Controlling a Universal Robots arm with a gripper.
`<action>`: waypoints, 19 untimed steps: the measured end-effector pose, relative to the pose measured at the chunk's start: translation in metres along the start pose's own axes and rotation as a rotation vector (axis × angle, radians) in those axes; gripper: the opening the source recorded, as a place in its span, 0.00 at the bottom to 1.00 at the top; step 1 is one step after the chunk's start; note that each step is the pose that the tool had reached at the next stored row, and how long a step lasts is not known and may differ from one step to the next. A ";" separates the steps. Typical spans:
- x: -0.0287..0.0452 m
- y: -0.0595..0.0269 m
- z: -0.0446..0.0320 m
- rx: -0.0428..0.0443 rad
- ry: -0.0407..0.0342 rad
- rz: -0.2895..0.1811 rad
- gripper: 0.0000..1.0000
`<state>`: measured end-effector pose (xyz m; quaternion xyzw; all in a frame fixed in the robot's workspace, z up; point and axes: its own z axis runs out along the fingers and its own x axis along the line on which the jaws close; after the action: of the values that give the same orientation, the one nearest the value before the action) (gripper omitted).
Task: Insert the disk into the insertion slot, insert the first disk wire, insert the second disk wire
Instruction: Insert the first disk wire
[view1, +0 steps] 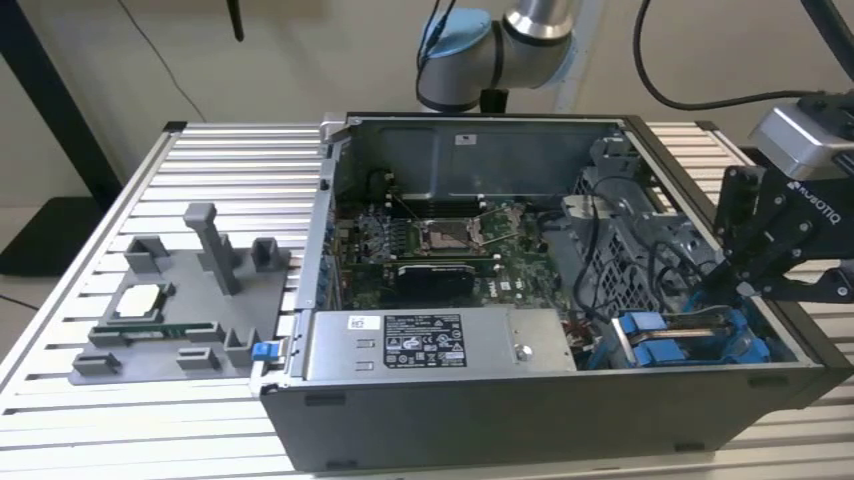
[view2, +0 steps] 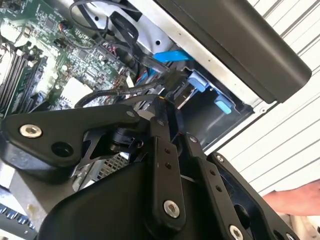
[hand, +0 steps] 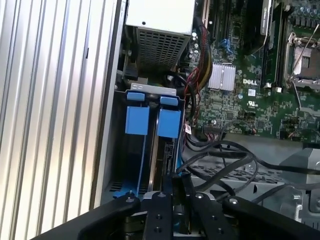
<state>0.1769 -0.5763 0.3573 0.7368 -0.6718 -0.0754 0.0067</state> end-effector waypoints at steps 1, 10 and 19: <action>0.0006 -0.0009 0.0007 -0.0023 -0.0007 -0.001 0.00; 0.0074 -0.0017 0.0076 -0.0021 -0.0053 0.003 0.00; 0.0076 -0.0019 0.0098 -0.0018 -0.0082 0.004 0.00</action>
<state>0.1783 -0.5827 0.3466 0.7353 -0.6731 -0.0790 0.0048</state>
